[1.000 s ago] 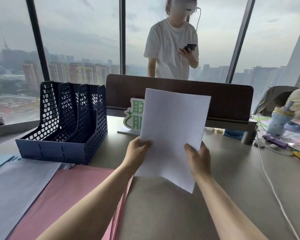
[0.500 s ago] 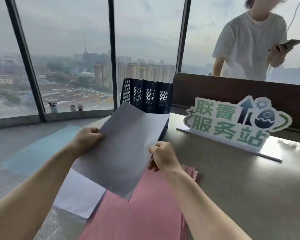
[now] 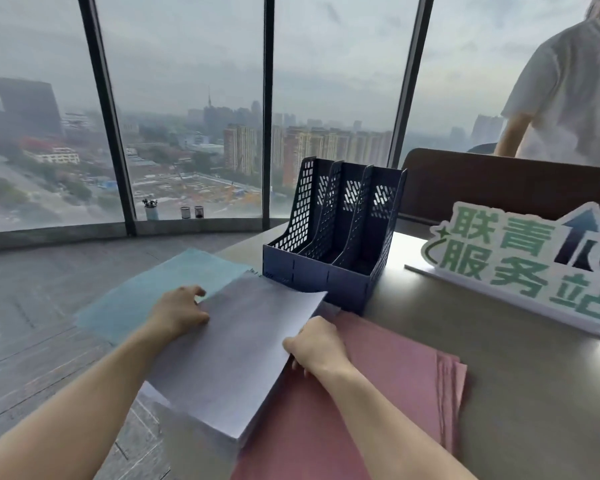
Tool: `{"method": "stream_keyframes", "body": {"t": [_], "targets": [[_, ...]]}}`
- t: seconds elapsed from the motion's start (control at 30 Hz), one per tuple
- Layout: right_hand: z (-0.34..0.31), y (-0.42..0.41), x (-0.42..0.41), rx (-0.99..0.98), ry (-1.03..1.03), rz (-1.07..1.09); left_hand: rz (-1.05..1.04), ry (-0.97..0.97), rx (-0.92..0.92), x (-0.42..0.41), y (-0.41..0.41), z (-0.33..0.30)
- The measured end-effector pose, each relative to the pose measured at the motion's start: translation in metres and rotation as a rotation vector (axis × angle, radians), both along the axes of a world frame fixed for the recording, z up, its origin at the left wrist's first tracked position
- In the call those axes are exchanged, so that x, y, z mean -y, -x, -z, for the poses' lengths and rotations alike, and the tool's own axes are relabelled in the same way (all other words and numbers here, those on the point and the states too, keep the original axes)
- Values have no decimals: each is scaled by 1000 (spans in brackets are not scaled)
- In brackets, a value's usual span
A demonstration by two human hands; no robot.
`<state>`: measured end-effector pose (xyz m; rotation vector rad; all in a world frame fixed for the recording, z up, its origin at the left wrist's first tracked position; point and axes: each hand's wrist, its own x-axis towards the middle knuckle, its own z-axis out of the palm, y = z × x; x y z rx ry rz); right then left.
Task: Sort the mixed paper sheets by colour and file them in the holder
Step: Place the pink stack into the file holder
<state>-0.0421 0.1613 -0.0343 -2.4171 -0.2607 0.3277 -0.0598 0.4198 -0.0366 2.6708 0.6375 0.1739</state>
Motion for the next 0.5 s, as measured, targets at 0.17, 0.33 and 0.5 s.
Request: {"method": "stream_keyframes", "body": {"t": [0.17,0.33,0.5], "targets": [[13,-2,8,119,144,43,143,-87,70,49,-8,6],[-2,-18,78,277,36,263,454,82,140,120,-17,7],[5,-47,175,134,298,400,675,27,55,176,-28,11]]}}
